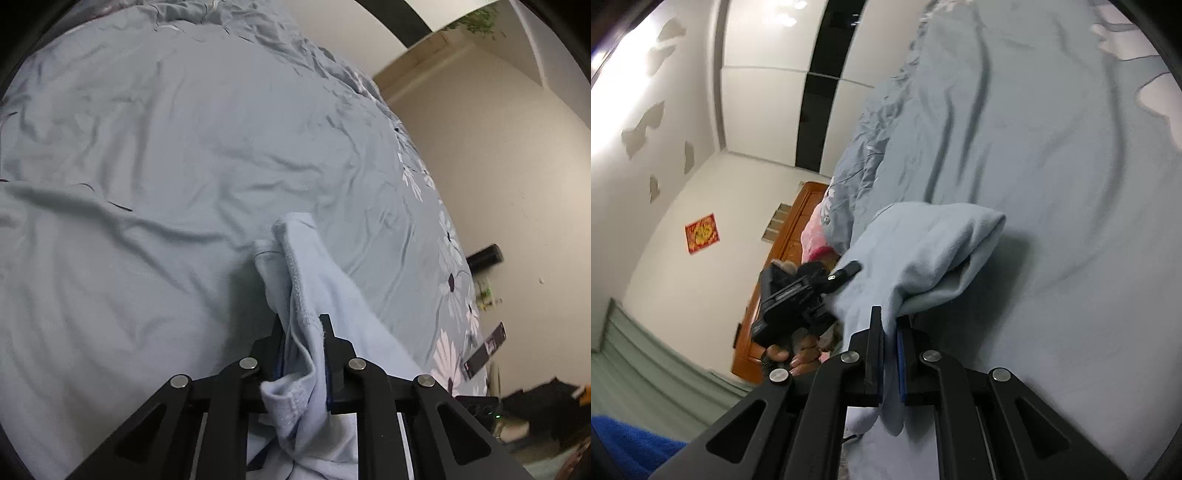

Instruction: Fold clothes

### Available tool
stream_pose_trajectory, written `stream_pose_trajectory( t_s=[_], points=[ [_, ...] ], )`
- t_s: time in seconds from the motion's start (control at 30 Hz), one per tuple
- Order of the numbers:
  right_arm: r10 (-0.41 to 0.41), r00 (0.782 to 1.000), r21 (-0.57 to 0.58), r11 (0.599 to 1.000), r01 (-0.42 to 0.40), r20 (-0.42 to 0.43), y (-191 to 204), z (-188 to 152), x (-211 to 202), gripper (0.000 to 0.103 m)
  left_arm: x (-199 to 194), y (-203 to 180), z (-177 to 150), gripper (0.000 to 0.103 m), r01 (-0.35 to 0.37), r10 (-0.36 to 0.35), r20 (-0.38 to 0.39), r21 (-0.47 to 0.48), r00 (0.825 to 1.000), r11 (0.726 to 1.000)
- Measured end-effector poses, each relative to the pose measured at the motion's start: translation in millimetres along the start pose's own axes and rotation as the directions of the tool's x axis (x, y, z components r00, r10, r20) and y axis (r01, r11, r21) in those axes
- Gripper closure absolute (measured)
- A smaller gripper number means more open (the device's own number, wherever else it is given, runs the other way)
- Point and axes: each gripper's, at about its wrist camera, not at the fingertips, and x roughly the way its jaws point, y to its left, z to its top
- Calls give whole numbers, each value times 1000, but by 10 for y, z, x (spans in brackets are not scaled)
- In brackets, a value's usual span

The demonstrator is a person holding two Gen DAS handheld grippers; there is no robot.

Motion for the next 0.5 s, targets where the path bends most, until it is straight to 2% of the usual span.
stream_pose_trajectory(
  t_s=[0.1, 0.27, 0.43, 0.5],
  points=[
    [-19, 999, 66, 998, 21, -27, 48, 92, -225, 98, -118, -241, -63, 87, 12, -13, -17, -49, 1000, 999],
    [-122, 989, 122, 984, 132, -88, 641, 284, -694, 98, -490, -701, -157, 88, 75, -88, -64, -175, 994, 982],
    [-200, 969, 155, 963, 222, -143, 1674, 406, -1158, 98, -1308, -1333, -161, 88, 134, -157, -72, -256, 985, 957],
    [-213, 963, 126, 964, 235, -163, 2169, 466, -1291, 98, -1686, -1525, -128, 88, 147, -166, -59, -248, 984, 958]
  ],
)
